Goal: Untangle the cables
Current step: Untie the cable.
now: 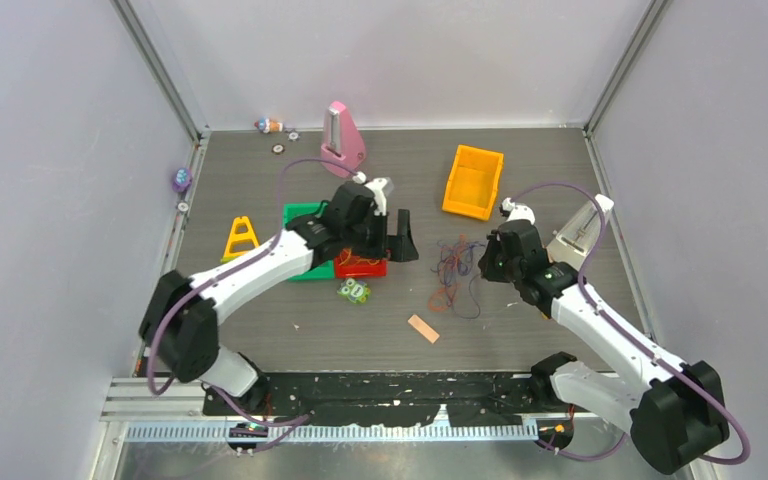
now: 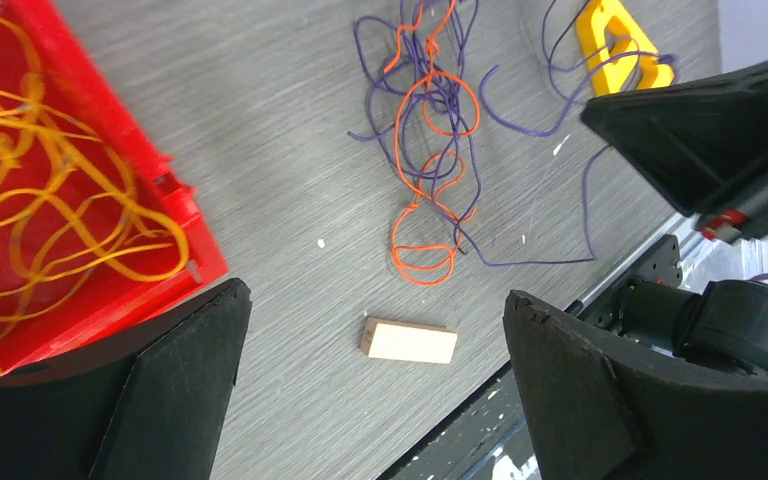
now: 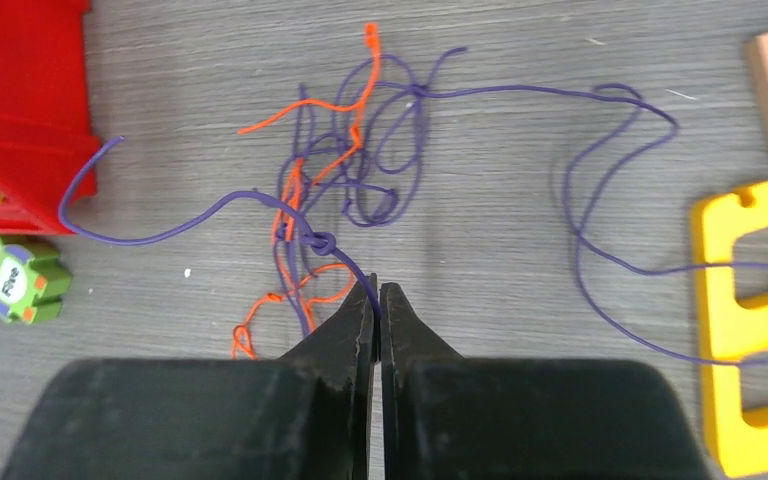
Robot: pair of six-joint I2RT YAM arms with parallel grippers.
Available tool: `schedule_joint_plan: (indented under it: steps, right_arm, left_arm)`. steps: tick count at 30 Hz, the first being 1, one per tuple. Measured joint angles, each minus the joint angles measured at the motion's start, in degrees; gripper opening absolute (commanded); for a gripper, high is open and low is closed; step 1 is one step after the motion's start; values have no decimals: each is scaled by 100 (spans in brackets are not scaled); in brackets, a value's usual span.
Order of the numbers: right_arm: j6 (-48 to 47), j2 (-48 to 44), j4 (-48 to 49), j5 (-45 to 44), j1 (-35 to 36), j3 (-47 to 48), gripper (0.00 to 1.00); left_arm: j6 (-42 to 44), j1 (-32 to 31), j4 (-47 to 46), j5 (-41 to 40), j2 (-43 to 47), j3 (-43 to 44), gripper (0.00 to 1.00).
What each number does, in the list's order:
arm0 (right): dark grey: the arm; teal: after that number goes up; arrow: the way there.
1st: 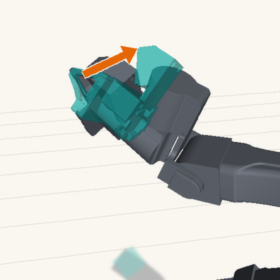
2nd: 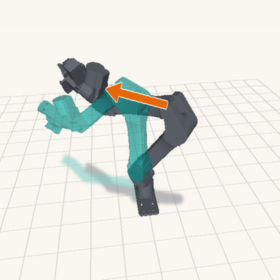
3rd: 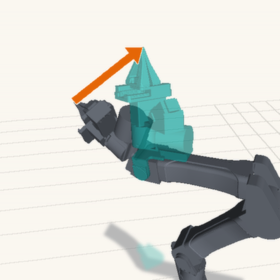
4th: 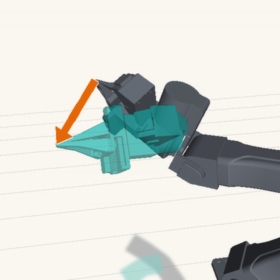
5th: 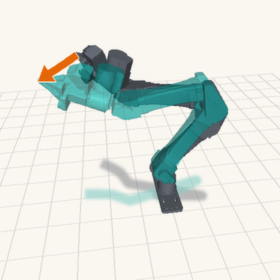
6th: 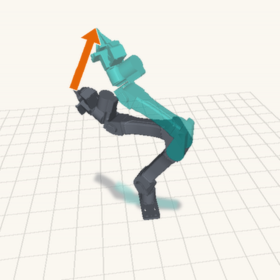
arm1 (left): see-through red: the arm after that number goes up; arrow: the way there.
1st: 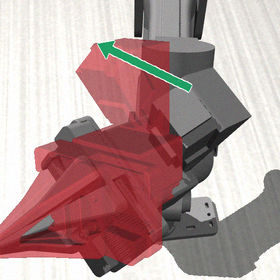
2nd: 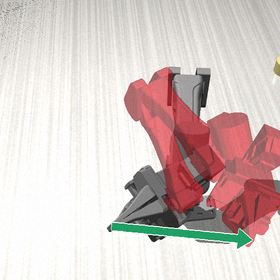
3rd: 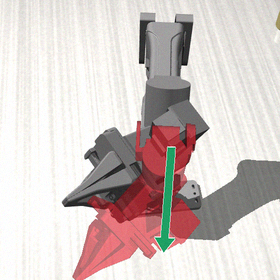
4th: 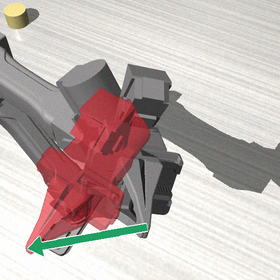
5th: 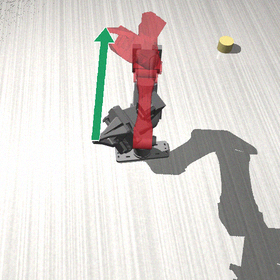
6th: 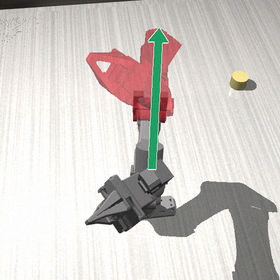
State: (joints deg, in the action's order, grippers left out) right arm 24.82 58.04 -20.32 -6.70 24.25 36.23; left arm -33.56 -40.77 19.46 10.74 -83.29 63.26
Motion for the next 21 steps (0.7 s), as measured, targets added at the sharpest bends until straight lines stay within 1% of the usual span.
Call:
schedule_joint_plan:
  steps: [4,9,12,16,19,21]
  right_arm:
    - [85,-219,-243,-402,0,0,6]
    - [153,-411,-426,-566,0,-4,6]
    - [197,-560,-501,-570,0,-39,6]
    - [212,-710,-527,-511,0,-114,6]
    - [149,-673,-522,-278,0,-142,6]
    - [79,-516,-490,-26,0,-142,6]
  left_arm:
    - [-166,-138,-15,262,-850,354,99]
    - [-385,-208,-127,365,-1565,682,99]
    - [-496,-219,-24,-9,-1923,863,100]
    - [-501,-157,376,-557,-2253,1211,100]
    - [-442,52,562,-885,-2247,1215,99]
    - [-352,330,573,-1012,-2205,1099,100]
